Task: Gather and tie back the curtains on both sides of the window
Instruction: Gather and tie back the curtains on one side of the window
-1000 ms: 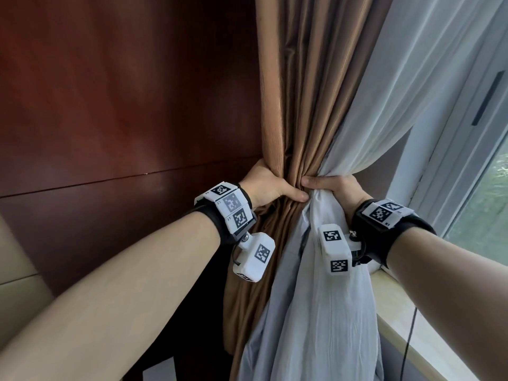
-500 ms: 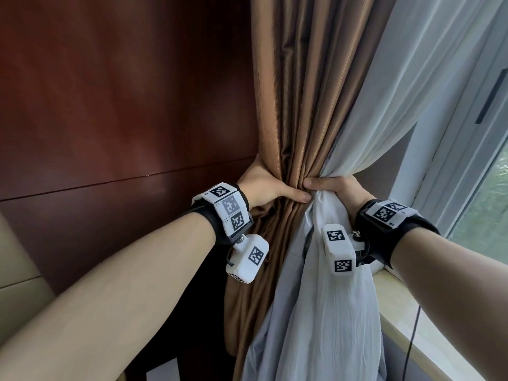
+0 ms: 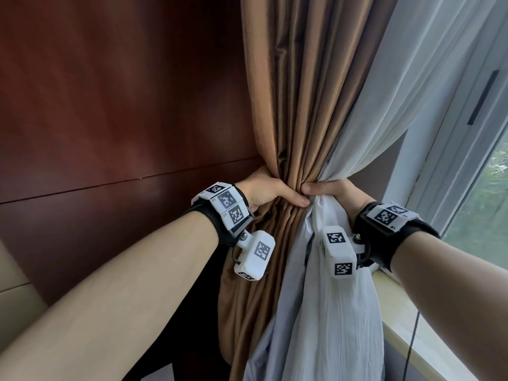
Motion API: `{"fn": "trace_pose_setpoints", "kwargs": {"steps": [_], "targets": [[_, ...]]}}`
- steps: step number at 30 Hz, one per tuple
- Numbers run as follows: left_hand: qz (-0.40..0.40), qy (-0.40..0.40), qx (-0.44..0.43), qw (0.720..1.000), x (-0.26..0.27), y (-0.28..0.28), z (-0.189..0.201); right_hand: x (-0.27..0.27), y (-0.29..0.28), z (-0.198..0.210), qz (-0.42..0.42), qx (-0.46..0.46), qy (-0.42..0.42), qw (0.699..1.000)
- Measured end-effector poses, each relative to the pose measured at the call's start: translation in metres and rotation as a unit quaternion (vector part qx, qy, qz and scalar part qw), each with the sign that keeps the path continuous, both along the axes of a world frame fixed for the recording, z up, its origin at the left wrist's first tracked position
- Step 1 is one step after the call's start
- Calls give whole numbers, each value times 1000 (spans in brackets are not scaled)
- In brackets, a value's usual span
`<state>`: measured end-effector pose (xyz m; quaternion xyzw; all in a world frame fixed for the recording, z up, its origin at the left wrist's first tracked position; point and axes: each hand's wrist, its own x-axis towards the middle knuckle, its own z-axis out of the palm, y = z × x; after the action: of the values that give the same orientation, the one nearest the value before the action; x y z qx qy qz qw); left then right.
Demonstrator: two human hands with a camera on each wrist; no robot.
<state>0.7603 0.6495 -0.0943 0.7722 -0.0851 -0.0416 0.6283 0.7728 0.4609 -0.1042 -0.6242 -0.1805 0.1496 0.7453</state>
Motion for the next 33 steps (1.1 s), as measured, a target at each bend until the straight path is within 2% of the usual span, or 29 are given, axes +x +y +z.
{"fn": "trace_pose_setpoints", "kwargs": {"steps": [7, 11, 13, 19, 23, 24, 26, 29, 31, 33], "targets": [[-59, 26, -19, 998, 0, 1, 3, 5, -1, 0, -9, -12, -7, 1000], [-108, 94, -92, 985, 3, 10, 2, 6, -5, 0, -5, -16, -1, 1000], [-137, 93, -136, 977, 5, 16, 2, 6, -5, 0, 4, -9, 2, 1000], [-200, 98, -316, 922, 10, 24, -10, 12, -6, -1, -18, -27, 22, 999], [-127, 172, -415, 884, 10, 25, -9, 13, -5, 1, -49, -34, 20, 998], [-95, 172, -413, 889, 10, 24, -9, 14, -5, 1, -62, -33, 12, 997], [-49, 147, -362, 919, 13, 22, -9, 16, -4, 0, -84, -37, -2, 996], [-50, 128, -237, 962, 11, 16, -4, 17, -3, 0, -101, -37, -9, 994], [-60, 135, -182, 972, 8, 13, 0, 16, -3, 1, -90, -40, -12, 995], [-69, 134, -165, 975, 3, 10, 6, 11, -5, 2, -69, -43, -6, 997]]}}
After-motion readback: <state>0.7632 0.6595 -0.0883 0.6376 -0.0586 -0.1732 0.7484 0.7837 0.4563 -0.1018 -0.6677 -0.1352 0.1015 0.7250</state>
